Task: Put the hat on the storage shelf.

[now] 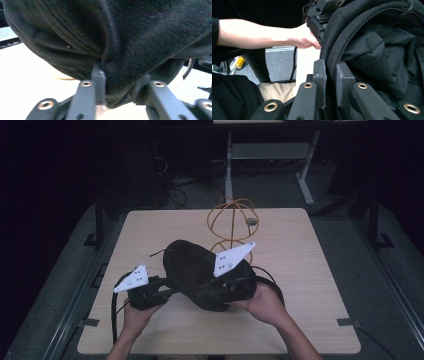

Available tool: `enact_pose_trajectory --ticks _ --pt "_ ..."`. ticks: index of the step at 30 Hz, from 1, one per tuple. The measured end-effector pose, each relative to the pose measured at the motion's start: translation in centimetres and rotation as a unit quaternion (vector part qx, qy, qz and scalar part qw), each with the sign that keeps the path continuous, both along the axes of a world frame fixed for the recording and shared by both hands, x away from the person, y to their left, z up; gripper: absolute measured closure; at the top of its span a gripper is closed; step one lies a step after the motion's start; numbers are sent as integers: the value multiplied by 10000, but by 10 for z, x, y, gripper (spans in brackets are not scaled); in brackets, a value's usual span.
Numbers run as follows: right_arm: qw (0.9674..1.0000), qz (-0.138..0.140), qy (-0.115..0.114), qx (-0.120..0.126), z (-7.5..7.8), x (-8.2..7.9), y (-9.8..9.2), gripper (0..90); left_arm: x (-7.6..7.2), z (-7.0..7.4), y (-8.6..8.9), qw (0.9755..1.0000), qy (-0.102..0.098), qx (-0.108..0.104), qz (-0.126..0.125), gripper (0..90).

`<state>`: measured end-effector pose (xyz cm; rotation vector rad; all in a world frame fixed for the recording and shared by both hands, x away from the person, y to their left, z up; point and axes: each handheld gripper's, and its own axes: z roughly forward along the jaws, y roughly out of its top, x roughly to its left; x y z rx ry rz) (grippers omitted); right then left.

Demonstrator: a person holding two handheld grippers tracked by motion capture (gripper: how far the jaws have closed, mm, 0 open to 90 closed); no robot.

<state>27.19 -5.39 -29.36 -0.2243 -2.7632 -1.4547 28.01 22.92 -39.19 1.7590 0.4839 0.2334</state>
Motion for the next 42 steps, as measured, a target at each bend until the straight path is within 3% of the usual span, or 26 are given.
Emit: enact_pose_trajectory --ticks 5,13,22,26,31,33,38,42 --pt "10000 -40 44 73 -1 2 -5 799 1 5 1 10000 -14 -43 -31 806" --pt "9992 -180 186 290 -3 8 -17 784 -2 23 1 9998 -112 122 61 831" --pt "9962 -288 356 737 -3 15 -35 748 -5 62 -5 9988 -397 265 113 841" --pt "9944 -425 375 891 -1 17 -42 680 -5 77 -8 9980 -478 388 143 843" --pt "9938 -600 245 903 -2 17 -48 602 -3 84 -4 9979 -439 430 205 844" --pt "9936 -662 297 866 -5 17 -53 564 -2 85 -2 9979 -432 439 219 844" --pt "9931 -973 308 581 -21 16 -64 439 -3 89 3 9980 -428 411 234 844" --pt "9911 -1212 351 427 -38 15 -79 420 -2 92 7 9979 -432 402 270 845"
